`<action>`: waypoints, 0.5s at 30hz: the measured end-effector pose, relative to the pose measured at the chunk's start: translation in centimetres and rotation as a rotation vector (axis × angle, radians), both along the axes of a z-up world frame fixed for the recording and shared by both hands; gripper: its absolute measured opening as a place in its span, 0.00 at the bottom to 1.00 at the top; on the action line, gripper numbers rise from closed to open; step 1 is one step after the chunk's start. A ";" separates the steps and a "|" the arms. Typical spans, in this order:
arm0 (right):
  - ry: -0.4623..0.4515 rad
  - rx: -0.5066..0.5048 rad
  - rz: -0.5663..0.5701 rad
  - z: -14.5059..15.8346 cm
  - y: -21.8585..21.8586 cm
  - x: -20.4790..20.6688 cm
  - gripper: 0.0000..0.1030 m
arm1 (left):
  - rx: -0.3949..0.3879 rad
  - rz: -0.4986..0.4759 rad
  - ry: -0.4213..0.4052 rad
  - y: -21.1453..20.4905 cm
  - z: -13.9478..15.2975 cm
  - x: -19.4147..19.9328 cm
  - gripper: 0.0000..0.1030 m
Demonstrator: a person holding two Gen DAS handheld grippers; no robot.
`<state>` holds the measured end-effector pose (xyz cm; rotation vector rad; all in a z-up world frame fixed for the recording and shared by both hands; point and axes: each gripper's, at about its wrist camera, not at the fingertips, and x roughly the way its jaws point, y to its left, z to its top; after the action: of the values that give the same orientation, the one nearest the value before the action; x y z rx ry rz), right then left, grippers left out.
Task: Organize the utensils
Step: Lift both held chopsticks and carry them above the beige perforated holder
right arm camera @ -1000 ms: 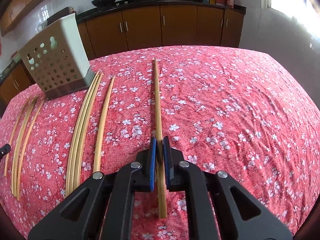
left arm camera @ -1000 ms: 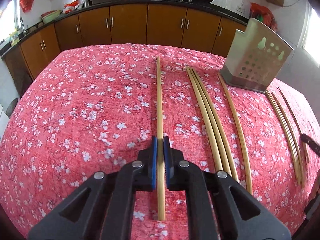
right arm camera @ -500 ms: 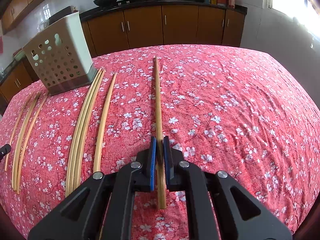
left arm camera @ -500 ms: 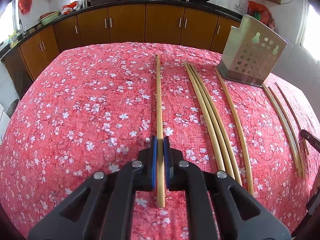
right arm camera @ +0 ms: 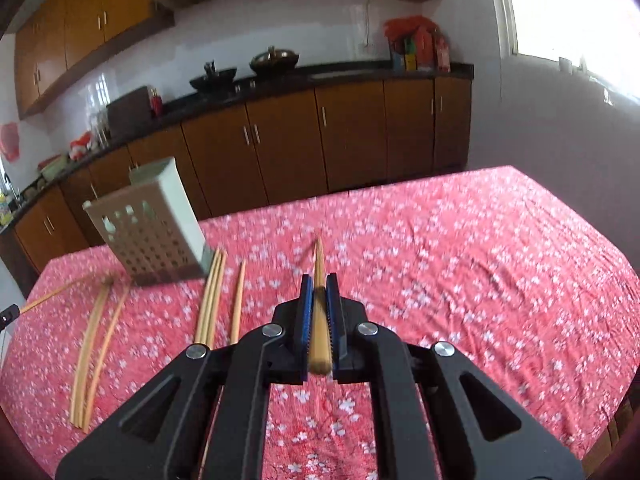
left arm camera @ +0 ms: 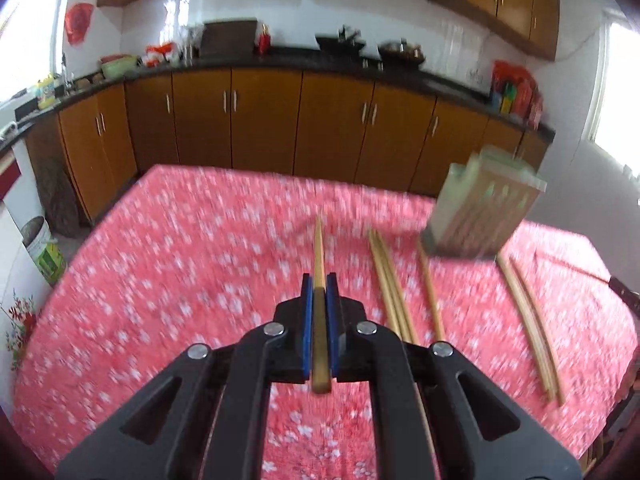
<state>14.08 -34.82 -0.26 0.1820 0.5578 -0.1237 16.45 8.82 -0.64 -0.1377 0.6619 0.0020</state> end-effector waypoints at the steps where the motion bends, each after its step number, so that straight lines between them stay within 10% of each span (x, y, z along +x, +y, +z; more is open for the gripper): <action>1: -0.014 -0.002 0.000 0.6 0.0 0.0 0.08 | -0.003 0.010 -0.027 0.3 1.0 -0.1 0.08; 15: -0.113 -0.034 0.007 5.1 0.4 2.2 0.08 | 0.014 0.049 -0.129 1.5 7.2 2.5 0.07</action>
<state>16.30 -34.41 4.80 0.1530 0.4435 -0.1153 18.98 10.33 6.60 -0.1394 0.5298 0.0441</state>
